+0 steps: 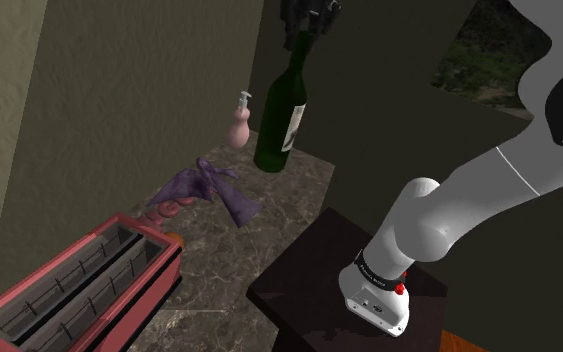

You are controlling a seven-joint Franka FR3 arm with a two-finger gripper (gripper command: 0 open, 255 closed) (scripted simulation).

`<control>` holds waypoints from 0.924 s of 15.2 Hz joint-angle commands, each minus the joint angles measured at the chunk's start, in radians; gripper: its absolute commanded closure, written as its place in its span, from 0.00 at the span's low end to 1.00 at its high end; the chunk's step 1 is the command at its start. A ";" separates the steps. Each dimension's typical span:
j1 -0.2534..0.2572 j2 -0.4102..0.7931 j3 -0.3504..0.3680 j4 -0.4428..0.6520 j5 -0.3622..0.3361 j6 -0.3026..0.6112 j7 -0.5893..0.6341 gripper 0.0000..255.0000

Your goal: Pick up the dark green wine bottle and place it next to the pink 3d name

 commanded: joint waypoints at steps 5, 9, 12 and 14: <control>0.035 0.049 0.101 0.151 0.028 -0.093 0.150 1.00; 0.061 0.115 0.178 0.289 0.035 -0.159 0.262 1.00; 0.064 0.098 0.182 0.246 0.039 -0.133 0.267 1.00; 0.064 0.075 0.179 0.192 0.043 -0.101 0.261 1.00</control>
